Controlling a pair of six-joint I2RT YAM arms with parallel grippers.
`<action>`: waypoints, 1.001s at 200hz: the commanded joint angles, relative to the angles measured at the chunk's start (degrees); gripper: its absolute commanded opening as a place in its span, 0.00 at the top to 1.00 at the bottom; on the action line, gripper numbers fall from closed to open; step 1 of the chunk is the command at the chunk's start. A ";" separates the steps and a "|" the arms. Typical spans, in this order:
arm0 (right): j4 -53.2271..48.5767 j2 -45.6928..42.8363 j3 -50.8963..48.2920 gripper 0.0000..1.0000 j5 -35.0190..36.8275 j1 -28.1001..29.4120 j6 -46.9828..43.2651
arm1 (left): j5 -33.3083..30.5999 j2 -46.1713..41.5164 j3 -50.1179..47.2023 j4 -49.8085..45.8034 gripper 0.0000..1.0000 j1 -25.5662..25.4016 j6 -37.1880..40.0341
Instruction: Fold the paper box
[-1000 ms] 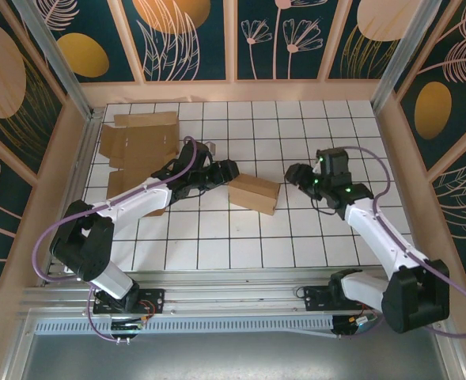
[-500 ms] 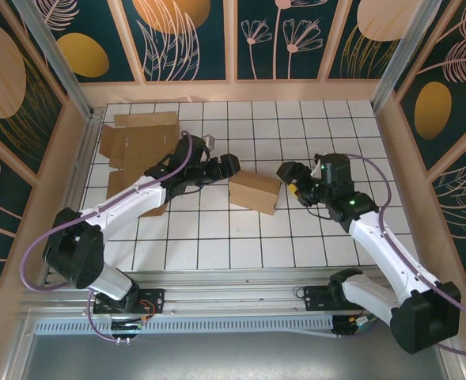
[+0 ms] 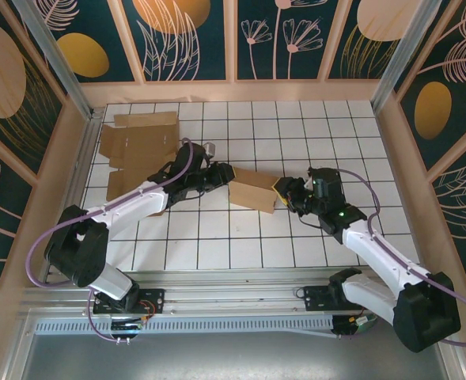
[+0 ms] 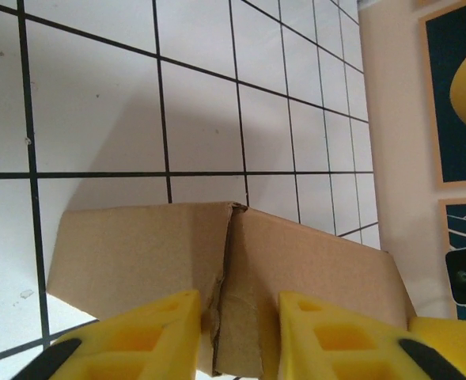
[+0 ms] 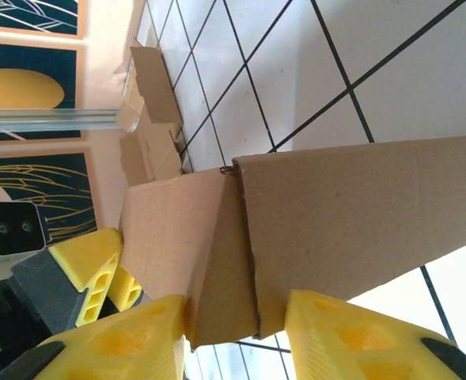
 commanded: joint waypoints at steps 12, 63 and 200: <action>-5.67 1.83 -6.03 0.66 7.73 0.37 -2.37 | -0.77 1.43 -6.67 -4.83 0.76 -0.09 -0.96; -9.60 5.27 -6.56 0.70 11.26 0.79 -9.42 | 0.23 1.94 -8.57 -7.87 0.72 -1.56 4.67; -27.13 -12.16 -0.28 0.55 13.39 2.28 -16.58 | -8.28 -16.81 -17.14 -11.69 0.52 -8.85 2.87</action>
